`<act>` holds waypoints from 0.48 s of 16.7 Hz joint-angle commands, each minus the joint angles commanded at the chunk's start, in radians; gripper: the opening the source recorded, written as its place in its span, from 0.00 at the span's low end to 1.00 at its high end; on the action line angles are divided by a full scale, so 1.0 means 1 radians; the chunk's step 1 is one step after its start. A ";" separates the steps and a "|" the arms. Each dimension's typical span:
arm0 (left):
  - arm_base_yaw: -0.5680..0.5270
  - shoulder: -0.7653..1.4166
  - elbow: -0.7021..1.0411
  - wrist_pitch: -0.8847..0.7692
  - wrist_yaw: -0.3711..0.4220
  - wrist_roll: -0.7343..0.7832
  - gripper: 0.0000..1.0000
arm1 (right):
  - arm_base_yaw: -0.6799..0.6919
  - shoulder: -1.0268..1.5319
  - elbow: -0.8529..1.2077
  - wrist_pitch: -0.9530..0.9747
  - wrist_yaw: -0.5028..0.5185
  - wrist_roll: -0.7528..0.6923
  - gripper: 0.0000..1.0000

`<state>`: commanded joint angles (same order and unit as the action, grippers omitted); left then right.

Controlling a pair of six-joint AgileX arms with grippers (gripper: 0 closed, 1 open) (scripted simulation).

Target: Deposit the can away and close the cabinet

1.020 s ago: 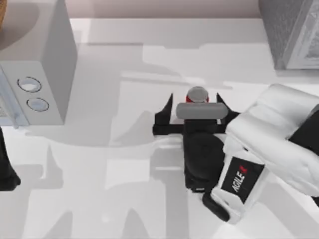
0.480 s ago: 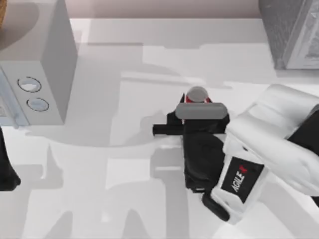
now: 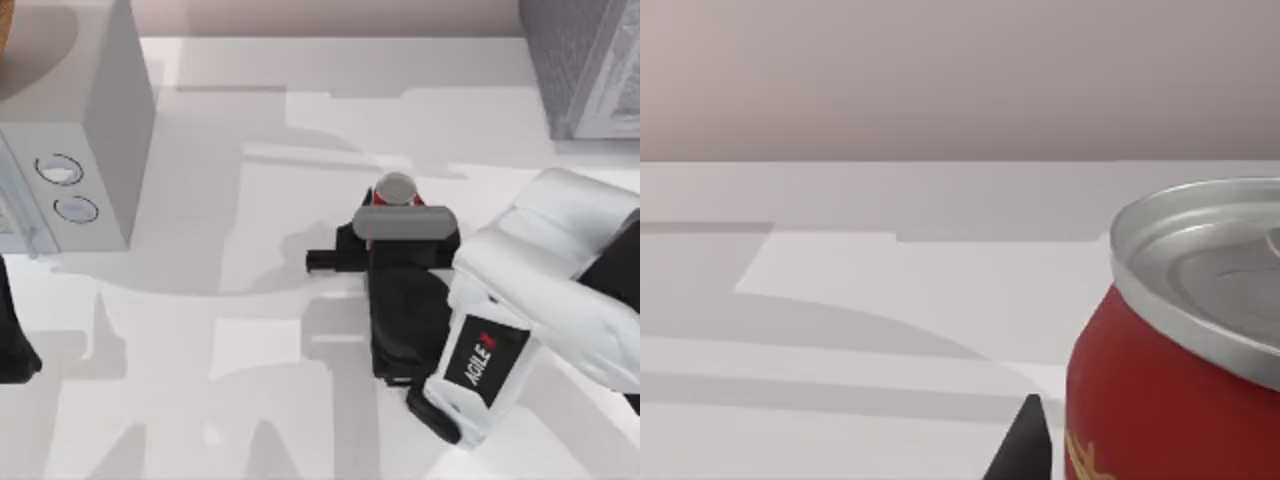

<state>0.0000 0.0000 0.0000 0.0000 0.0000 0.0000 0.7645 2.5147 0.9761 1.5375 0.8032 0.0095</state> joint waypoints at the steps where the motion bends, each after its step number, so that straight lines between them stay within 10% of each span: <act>1: 0.000 0.000 0.000 0.000 0.000 0.000 1.00 | 0.000 0.000 0.000 0.000 0.000 0.000 0.00; 8: 0.000 0.000 0.000 0.000 0.000 0.000 1.00 | 0.002 -0.039 -0.008 -0.039 -0.003 0.003 0.00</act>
<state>0.0000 0.0000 0.0000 0.0000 0.0000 0.0000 0.7662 2.4757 0.9680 1.4988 0.8004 0.0127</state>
